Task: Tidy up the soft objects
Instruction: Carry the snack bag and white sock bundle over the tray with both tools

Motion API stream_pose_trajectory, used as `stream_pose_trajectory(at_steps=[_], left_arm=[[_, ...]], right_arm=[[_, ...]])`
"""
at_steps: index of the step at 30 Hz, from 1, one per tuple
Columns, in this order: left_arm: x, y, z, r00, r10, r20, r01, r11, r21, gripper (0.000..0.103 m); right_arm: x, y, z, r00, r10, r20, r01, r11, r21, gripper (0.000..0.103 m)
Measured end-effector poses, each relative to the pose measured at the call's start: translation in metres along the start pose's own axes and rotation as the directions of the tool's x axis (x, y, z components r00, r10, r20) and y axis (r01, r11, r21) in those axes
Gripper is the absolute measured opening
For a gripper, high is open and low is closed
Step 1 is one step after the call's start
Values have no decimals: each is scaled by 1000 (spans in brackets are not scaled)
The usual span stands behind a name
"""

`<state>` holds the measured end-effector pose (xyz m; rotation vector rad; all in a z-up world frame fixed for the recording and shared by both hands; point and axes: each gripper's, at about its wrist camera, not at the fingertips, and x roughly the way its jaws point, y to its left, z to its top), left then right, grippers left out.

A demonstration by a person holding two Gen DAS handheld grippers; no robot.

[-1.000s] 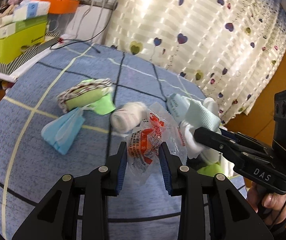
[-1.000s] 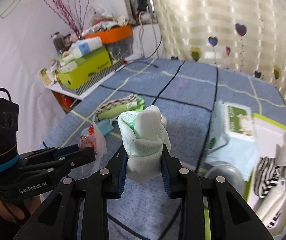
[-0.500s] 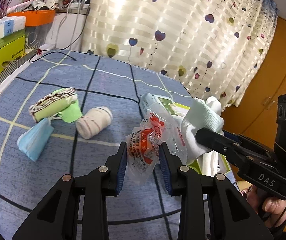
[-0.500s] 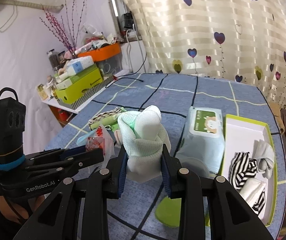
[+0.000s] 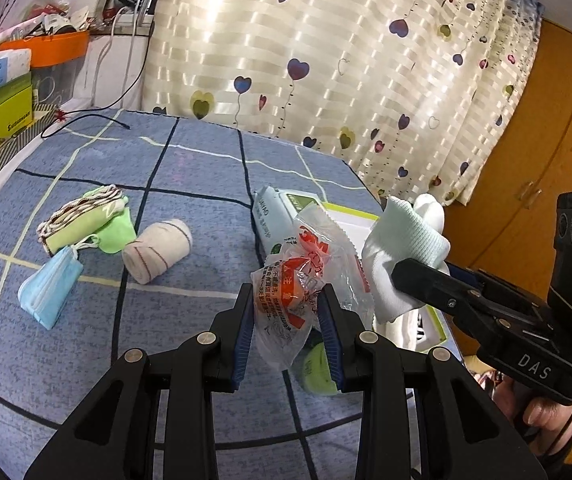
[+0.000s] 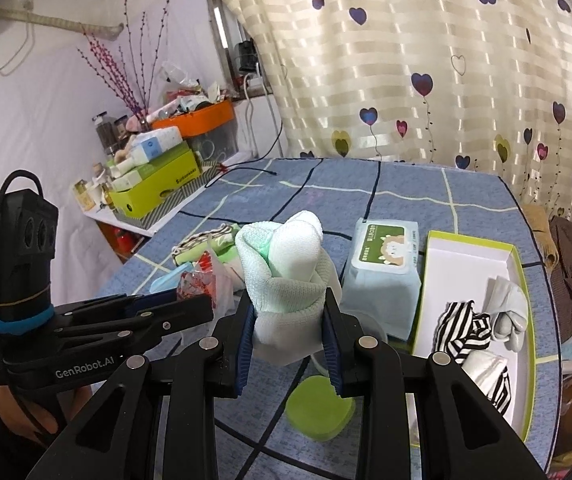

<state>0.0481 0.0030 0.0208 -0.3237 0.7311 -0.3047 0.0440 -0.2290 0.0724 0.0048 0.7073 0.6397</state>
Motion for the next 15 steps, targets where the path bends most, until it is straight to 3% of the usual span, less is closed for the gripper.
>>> stream_pose_trajectory(at_steps=[15], left_arm=[[25,-55,8,998,-51,-38,54,995,89,33]], right_arm=[[-27,-51,-12,998,-49,41,46,995,87,29]])
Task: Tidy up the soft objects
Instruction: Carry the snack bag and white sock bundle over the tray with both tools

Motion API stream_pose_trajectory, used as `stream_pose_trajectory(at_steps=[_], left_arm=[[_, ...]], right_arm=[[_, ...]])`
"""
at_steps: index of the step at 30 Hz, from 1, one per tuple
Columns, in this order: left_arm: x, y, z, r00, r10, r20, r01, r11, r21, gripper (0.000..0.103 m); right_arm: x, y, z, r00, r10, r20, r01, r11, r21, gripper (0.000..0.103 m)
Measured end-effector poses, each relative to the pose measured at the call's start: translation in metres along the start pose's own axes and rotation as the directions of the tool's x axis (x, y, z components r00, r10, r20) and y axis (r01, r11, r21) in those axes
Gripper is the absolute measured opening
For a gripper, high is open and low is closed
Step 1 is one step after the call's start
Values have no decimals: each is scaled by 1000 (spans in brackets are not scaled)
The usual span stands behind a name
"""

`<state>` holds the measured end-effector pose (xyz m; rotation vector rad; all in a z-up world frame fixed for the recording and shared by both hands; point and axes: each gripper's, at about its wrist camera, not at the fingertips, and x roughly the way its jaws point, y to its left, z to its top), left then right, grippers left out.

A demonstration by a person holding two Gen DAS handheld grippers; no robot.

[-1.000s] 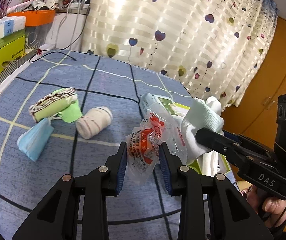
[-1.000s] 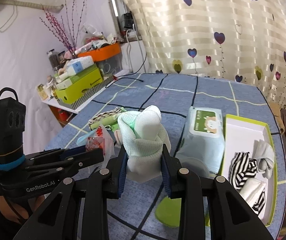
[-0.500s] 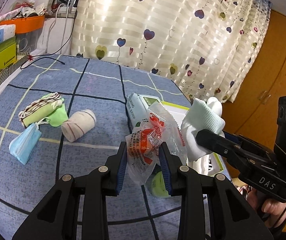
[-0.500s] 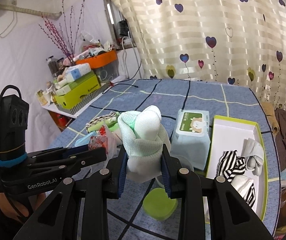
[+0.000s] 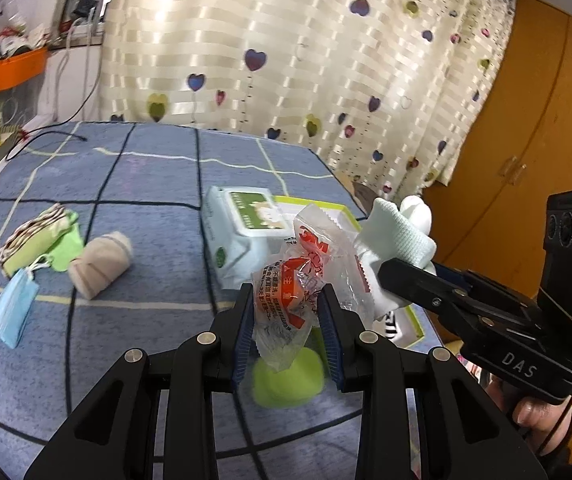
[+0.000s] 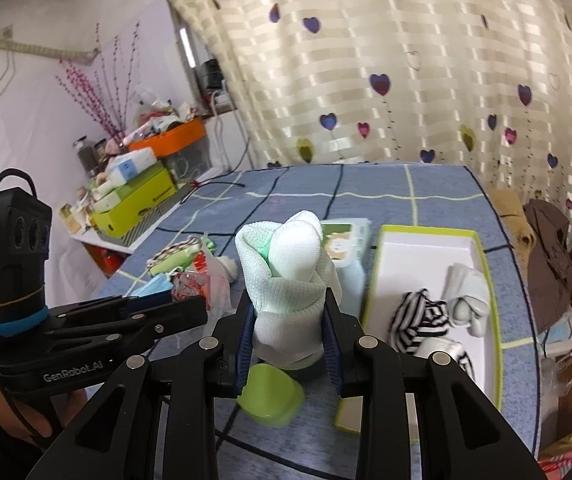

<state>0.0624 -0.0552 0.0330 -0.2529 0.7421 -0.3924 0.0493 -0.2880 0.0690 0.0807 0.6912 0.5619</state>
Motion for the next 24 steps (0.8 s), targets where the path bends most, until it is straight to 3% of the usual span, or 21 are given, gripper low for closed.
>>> stream_pose_trajectory(at_steps=[24], left_arm=[[47,-62,-2,993,-74,-94,82,993,87,33]], right_arm=[[-33,-86,-27,990,-143,-4,142,980,139,29]])
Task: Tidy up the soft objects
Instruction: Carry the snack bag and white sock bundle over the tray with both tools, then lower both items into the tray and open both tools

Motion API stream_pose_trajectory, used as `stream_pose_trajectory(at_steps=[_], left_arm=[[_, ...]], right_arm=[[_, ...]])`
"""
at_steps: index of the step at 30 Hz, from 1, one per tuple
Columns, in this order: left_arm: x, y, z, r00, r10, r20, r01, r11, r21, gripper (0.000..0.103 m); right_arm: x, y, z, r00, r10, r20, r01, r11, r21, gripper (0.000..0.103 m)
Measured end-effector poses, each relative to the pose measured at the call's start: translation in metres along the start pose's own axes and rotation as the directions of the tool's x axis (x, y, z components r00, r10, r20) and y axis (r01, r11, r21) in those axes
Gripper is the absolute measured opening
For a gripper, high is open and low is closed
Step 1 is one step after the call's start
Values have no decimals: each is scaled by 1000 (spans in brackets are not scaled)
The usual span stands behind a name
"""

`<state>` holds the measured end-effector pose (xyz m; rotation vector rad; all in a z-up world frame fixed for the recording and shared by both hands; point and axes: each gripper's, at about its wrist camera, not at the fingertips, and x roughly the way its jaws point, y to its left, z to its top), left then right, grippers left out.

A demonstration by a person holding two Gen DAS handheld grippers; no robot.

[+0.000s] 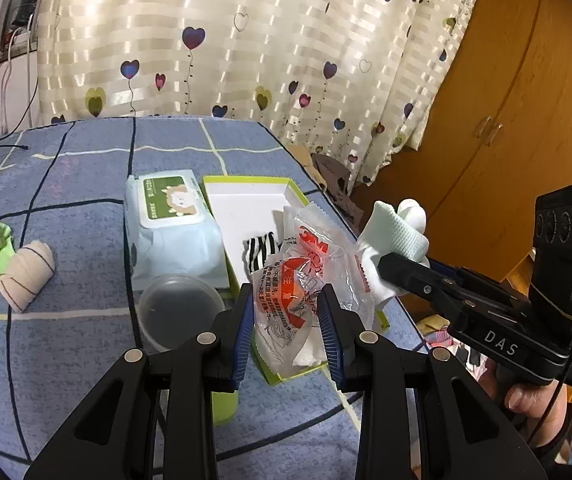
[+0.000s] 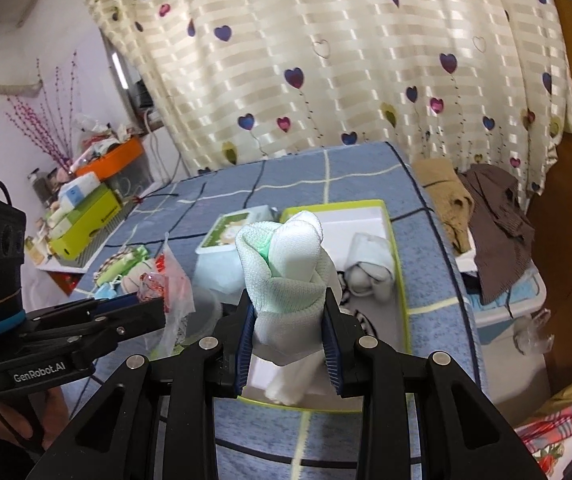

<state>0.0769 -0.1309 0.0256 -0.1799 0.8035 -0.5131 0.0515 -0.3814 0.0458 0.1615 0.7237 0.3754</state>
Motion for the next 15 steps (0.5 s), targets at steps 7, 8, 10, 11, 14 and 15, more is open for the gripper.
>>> stream_pose_trajectory(at_steps=[7,8,10,11,14,15], left_arm=[[16,-6,-8,999,0,-46,0,1000,5,33],[18,-8,-9,999,-1,-53,1,1000,6,33],[22,-10,-10,998,1,-62,0,1000,12,33],[25,-12,-11,998,5,-70,-4,1000,15,33],[33,-14,-12,996,17,-92,-15,1000,22,33],[35,-15,-13,995,20,-99,-18,1000,23,33]], right_arm=[[10,-18,-14,997,-52,-51,53,998,15,29],[13,-19,-16,997,-55,-59,56,998,16,29],[18,-23,-21,994,-69,-82,70,997,15,29],[22,-25,-23,993,-76,-94,77,997,14,29],[30,-32,-29,988,-92,-124,94,995,14,29],[33,-34,-31,986,-100,-136,102,995,13,29]])
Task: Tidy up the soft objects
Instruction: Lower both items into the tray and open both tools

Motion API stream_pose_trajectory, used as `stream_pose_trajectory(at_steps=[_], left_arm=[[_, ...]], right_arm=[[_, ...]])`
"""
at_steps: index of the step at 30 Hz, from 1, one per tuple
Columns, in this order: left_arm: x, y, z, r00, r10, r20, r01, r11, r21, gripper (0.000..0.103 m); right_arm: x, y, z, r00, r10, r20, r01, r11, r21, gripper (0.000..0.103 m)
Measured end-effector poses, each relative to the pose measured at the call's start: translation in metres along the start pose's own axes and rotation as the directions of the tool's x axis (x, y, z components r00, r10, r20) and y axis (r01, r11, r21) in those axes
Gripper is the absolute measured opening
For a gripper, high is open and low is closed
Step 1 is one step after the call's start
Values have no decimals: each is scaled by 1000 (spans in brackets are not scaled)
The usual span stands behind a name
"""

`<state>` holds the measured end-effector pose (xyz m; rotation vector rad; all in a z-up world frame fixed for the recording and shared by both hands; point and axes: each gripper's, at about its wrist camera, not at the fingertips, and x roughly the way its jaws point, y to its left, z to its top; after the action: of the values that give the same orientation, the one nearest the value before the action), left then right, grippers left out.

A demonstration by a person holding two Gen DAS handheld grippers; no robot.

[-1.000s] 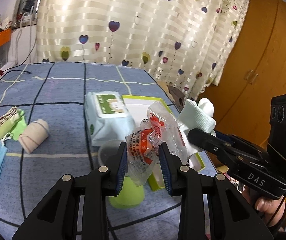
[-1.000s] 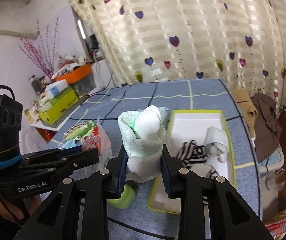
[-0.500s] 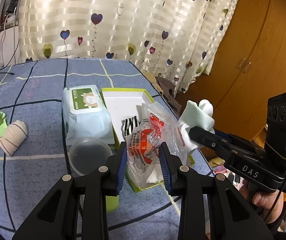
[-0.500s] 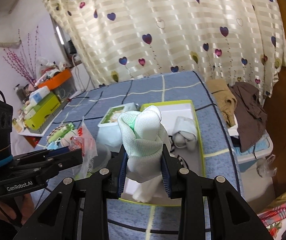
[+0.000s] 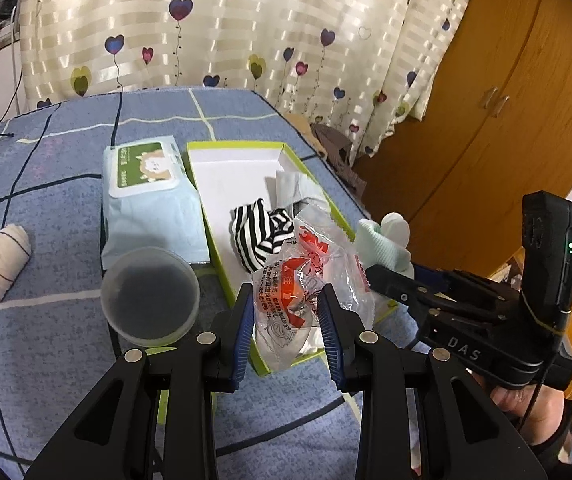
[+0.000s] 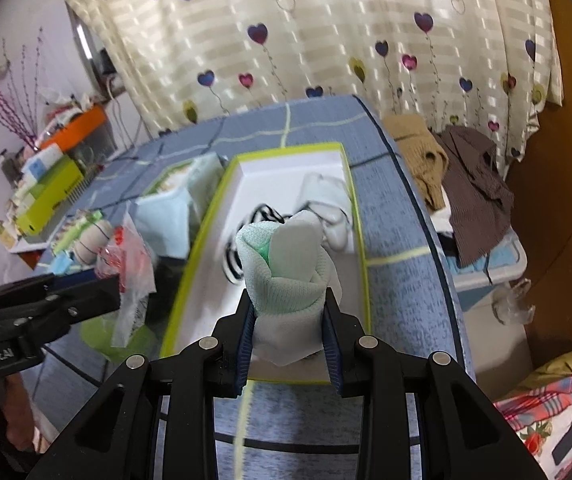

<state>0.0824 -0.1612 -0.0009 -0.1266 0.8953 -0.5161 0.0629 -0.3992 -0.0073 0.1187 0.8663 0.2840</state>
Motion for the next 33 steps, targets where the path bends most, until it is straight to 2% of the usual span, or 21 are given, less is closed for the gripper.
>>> stream_pose_trajectory(at_steps=[8,13,33], left_arm=[[26,-4,2,997,29,-66,-30,1000,-3,33],[41,-3,6,994,52,-92,-54,998,-11,33],[70,6,29,990,105,-97,-111,992,-52,33]], right_arm=[[21,-3,-6,998,-11,-63,10,1000,-17,29],[31,-6,-4,998,-2,-69,1,1000,-12,30],[76,-10,42,998,22,-57,-25,998,-56,30]])
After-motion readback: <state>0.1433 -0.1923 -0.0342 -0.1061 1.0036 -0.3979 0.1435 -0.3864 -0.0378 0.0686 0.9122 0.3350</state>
